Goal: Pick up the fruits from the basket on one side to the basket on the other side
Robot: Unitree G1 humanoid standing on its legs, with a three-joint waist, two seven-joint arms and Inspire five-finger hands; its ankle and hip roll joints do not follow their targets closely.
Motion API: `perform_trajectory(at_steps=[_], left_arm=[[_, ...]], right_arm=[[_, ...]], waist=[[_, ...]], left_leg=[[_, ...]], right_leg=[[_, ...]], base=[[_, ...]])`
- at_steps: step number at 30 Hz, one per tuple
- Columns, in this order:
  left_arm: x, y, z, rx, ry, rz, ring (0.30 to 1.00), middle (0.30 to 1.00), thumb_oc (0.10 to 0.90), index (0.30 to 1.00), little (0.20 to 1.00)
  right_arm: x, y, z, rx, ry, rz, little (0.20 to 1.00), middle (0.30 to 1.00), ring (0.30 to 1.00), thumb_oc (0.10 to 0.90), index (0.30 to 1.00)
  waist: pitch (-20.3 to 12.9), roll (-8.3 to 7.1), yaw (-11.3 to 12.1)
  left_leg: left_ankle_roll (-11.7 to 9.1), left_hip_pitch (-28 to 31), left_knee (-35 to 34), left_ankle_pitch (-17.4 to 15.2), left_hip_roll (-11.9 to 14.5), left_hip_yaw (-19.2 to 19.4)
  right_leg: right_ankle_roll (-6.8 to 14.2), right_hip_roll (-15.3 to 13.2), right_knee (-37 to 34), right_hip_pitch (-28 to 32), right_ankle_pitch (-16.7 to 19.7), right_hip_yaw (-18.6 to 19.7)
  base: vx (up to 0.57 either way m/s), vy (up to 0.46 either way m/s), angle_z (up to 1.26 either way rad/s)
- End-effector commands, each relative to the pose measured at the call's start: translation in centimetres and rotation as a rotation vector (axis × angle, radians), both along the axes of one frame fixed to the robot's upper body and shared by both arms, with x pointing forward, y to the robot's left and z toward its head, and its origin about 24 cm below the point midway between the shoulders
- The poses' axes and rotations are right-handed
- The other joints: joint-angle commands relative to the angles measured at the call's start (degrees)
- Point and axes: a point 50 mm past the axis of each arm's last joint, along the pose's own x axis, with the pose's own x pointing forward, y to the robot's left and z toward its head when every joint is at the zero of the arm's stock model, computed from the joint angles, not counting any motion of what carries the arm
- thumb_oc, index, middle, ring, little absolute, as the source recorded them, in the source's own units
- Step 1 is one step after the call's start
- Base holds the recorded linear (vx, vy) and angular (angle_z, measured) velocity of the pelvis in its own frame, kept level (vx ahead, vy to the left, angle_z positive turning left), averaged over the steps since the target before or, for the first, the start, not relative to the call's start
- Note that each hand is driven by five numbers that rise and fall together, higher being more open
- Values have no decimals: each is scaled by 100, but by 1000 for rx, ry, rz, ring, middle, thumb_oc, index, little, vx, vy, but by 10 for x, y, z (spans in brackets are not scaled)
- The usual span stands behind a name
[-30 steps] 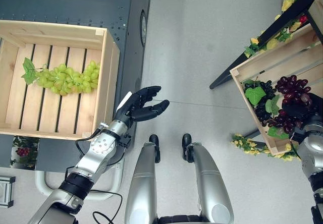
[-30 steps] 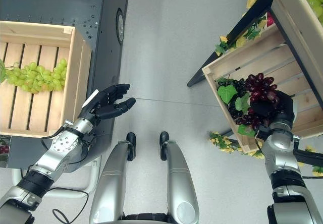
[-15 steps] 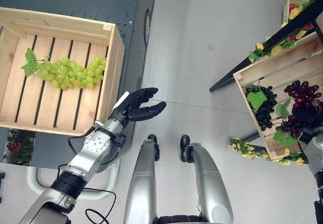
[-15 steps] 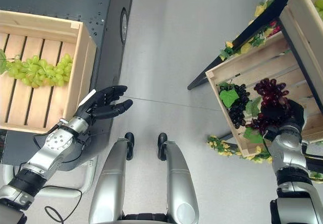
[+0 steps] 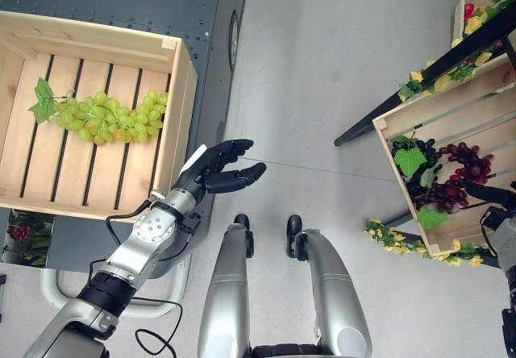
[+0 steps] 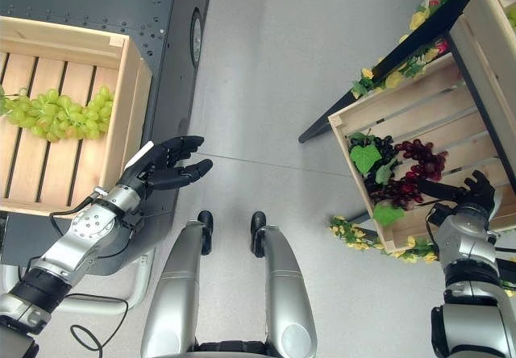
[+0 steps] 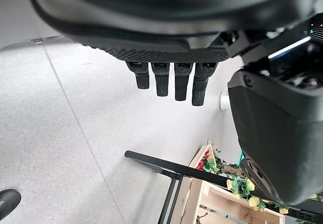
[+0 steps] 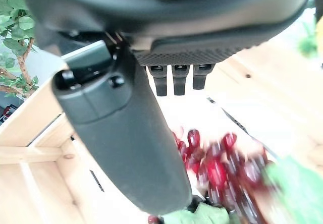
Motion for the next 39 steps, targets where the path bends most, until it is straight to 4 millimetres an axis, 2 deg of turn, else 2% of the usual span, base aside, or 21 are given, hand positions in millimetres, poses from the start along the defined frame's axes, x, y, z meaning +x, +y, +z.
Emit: perform_trajectory(at_steps=[1,7,12,14,16,17,20,21,23,28,30,32,34,35,36,39], left_arm=[[-1,-30,35,-64,-159,-147,900,900,800,900,900],[-1,-35,30,-99,-170,-135,900,900,800,900,900],[-1,-34,32,-133,-238,-75,900,900,800,900,900],[-2,-33,40,-132,-343,-29,900,900,800,900,900],[-3,-32,47,-129,-405,5,900,900,800,900,900],[-3,-31,62,-77,-544,55,900,900,800,900,900],[-6,-31,88,-30,-694,46,900,900,800,900,900],[-8,-33,103,-25,-763,52,900,900,800,900,900],[-8,-30,113,-42,-789,51,900,900,800,900,900],[-6,1,121,-114,-875,271,900,900,800,900,900],[-7,19,121,-97,-926,414,900,900,800,900,900],[-6,45,123,-15,-987,630,900,900,800,900,900],[-7,65,124,-3,-1007,749,900,900,800,900,900],[-7,69,125,-5,-1008,773,900,900,800,900,900],[-9,82,120,-2,-1011,870,900,900,800,900,900],[-11,99,113,35,-989,958,900,900,800,900,900]], right_arm=[[-24,-47,61,-188,-57,-137,900,900,900,800,900],[-14,-43,69,-207,-67,-34,900,900,900,800,900],[4,-23,80,-295,-139,107,900,900,900,800,900],[14,-2,80,-357,-193,202,900,900,900,800,900],[18,10,75,-383,-211,248,900,900,900,800,900],[24,31,63,-398,-232,324,900,900,900,800,900],[33,64,47,-361,-242,440,900,900,900,800,900],[34,82,37,-342,-251,508,900,900,900,800,900],[35,92,31,-343,-254,557,900,900,900,800,900],[35,126,15,-356,-247,729,900,900,900,800,900],[34,132,11,-374,-229,773,900,900,900,800,900],[34,140,10,-402,-215,803,900,900,900,800,900],[36,144,12,-408,-213,816,900,900,900,800,900],[37,145,12,-408,-214,817,900,900,900,800,900],[37,148,13,-404,-218,821,900,900,900,800,900],[40,152,15,-406,-210,836,900,900,900,800,900]], waist=[[-137,-211,145],[-126,-54,112],[-185,-2,76],[-207,14,58],[-228,13,42],[-229,-2,21],[-252,-46,-19],[-261,-36,-45],[-263,-14,-53],[-262,102,-54],[-255,142,-47],[-262,161,-41],[-265,165,-41],[-264,167,-43],[-255,191,-38],[-242,238,-35]], left_leg=[[76,744,-588,-457,-240,284],[82,933,-798,-416,-297,365],[62,1130,-999,-364,-318,405],[67,1275,-1132,-320,-337,413],[55,1353,-1206,-294,-350,412],[48,1506,-1324,-279,-366,403],[34,1576,-1402,-229,-372,428],[37,1628,-1446,-202,-387,438],[35,1687,-1465,-195,-396,455],[-10,1871,-1433,-194,-440,459],[-28,1889,-1424,-175,-485,458],[-46,1860,-1381,-172,-517,470],[-63,1830,-1324,-175,-530,474],[-70,1822,-1312,-173,-534,472],[-100,1804,-1263,-168,-553,466],[-124,1788,-1220,-162,-556,472]], right_leg=[[-225,18,-21,594,97,-329],[-238,1,-206,710,103,-275],[-247,5,-400,884,100,-218],[-253,0,-533,1022,112,-188],[-249,5,-601,1100,116,-165],[-232,12,-694,1236,106,-138],[-238,12,-817,1308,141,-135],[-261,20,-884,1366,149,-117],[-278,9,-903,1423,138,-124],[-326,-32,-883,1624,52,-109],[-345,-52,-846,1645,9,-97],[-382,-92,-759,1611,-59,-99],[-409,-125,-670,1578,-111,-104],[-416,-133,-652,1570,-121,-105],[-444,-160,-580,1558,-169,-121],[-467,-195,-502,1549,-221,-153]], base=[[10,52,1],[12,77,-1],[26,67,-5],[42,46,-2],[46,21,4],[65,10,5],[19,0,1],[26,44,3],[35,49,6],[60,44,2],[27,19,4],[7,7,2],[9,19,7],[10,45,11],[10,55,13],[1,66,13]])
